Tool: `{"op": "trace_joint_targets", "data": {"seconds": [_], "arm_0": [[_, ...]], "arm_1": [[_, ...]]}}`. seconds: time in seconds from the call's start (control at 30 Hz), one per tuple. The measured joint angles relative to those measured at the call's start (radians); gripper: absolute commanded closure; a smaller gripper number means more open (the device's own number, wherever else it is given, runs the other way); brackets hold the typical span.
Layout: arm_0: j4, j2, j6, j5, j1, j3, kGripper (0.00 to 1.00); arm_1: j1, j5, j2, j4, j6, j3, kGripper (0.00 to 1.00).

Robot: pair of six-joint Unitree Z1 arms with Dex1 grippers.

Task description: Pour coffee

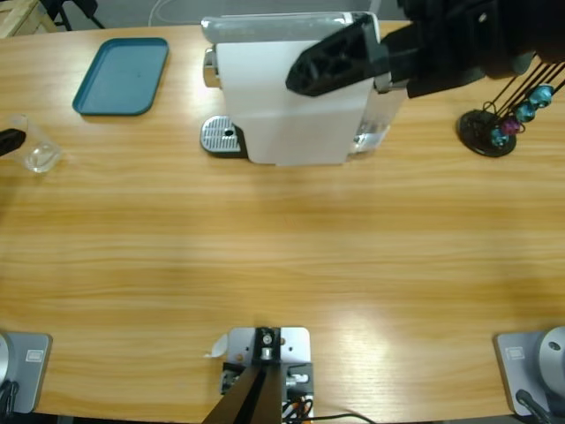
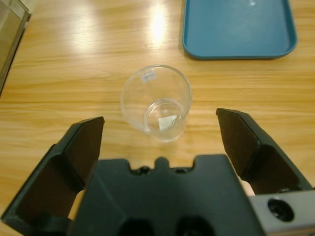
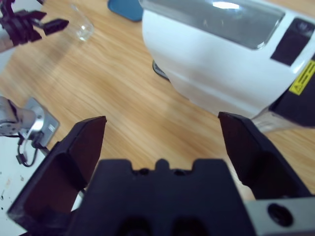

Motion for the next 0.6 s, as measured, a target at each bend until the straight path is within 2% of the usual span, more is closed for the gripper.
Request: {"op": "trace_joint_targets", "data": {"seconds": [0.2, 0.43, 0.6], "arm_0": [[-0.164, 0.163, 0.000, 0.003, 0.005, 0.023, 0.000], [-0.236, 0.219, 0.000, 0.049, 0.013, 0.049, 0.000], [-0.351, 0.292, 0.000, 0.041, 0.017, 0.075, 0.000]], "arm_1": [[0.000, 0.009, 0.025, 0.088, 0.018, -0.041, 0.000], [0.000, 0.017, 0.060, 0.108, 0.023, -0.042, 0.000], [0.000, 0.021, 0.067, 0.108, 0.035, -0.042, 0.000]]}}
